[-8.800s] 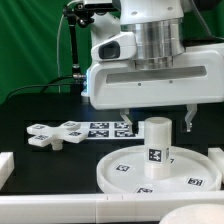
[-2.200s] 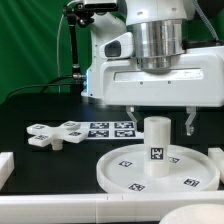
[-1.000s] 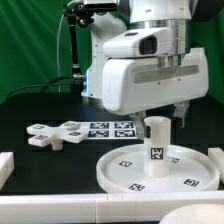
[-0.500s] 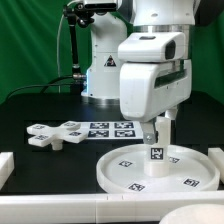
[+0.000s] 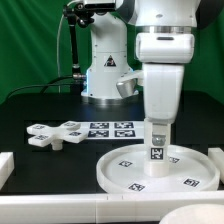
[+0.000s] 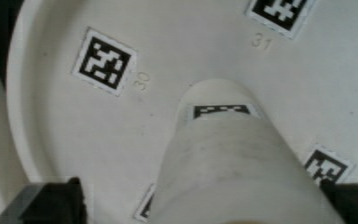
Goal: Assemble round table
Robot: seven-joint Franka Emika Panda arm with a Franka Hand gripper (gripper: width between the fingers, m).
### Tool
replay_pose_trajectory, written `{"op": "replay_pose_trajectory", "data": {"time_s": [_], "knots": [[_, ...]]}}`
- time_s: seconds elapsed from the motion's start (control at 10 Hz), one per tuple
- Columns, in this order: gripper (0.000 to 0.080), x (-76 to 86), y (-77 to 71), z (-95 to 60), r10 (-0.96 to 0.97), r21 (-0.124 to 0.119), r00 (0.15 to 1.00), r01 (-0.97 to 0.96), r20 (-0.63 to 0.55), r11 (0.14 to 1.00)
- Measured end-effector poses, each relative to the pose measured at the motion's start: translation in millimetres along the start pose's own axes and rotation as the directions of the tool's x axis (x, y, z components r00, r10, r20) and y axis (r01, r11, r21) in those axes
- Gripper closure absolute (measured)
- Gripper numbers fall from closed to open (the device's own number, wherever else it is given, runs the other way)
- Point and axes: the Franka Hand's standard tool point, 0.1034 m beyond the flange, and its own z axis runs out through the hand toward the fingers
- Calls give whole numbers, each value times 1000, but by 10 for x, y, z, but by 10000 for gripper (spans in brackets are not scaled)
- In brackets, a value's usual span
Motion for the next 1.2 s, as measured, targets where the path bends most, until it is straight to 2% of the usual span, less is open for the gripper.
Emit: {"op": "replay_pose_trajectory", "data": {"time_s": [0.2,0.6,0.8,1.2], "knots": [[151,20,2,-5,-148,-5,989,148,22,989],[151,-30,-4,7,-378,5,925,378,44,926],[387,-41,-3,9,-368,5,929,368,44,930],[393,-46,-4,11,-343,5,938,343,45,939]]}}
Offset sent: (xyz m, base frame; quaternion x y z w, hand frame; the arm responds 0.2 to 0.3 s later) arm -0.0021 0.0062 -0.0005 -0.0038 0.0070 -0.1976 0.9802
